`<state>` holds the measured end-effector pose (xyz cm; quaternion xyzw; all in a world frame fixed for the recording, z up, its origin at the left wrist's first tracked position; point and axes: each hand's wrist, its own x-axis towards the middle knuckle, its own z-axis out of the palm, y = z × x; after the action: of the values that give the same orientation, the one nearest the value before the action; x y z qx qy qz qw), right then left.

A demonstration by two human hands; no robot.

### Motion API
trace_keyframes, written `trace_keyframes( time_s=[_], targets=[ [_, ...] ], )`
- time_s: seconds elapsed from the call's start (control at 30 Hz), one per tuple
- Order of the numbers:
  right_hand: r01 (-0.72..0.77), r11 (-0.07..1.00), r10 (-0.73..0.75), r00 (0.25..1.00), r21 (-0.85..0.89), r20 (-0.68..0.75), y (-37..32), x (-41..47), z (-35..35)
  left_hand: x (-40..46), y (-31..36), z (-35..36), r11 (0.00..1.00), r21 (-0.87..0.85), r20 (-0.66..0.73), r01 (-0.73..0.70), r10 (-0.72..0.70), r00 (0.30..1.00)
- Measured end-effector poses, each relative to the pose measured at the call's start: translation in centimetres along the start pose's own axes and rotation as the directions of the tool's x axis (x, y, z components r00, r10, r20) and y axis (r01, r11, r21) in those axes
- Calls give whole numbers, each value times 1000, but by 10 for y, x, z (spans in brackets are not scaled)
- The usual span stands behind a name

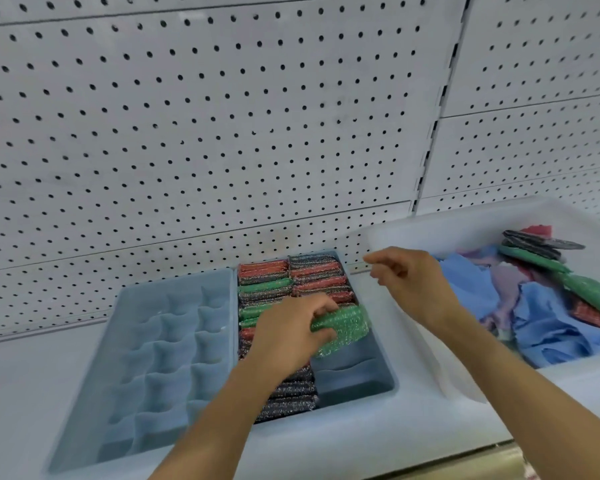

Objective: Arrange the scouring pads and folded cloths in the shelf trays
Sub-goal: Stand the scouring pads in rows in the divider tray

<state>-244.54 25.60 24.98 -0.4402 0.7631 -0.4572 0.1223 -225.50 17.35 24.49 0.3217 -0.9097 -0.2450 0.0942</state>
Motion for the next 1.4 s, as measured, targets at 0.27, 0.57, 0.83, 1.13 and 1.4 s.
trace_keyframes(
  time_s=[0.27,0.57,0.83,1.13,1.4],
  targets=[
    [-23,998,24,999,65,-25,14,-9,-11,10,0,19,944,323,38,-75,66,997],
    [1,998,-1,1000,58,5,20,-9,-10,32,4,44,850,526,8,17,-25,1000],
    [-9,999,10,1000,41,-7,39,-12,-29,24,2,53,843,535,-66,-48,99,993],
    [-268,922,214,954,-280,-208,117,-1,-161,67,83,14,969,221,82,-110,94,992],
    [-509,506,636,765,-696,-97,189,-5,-233,153,195,119,848,-464,211,-255,386,898]
  ],
)
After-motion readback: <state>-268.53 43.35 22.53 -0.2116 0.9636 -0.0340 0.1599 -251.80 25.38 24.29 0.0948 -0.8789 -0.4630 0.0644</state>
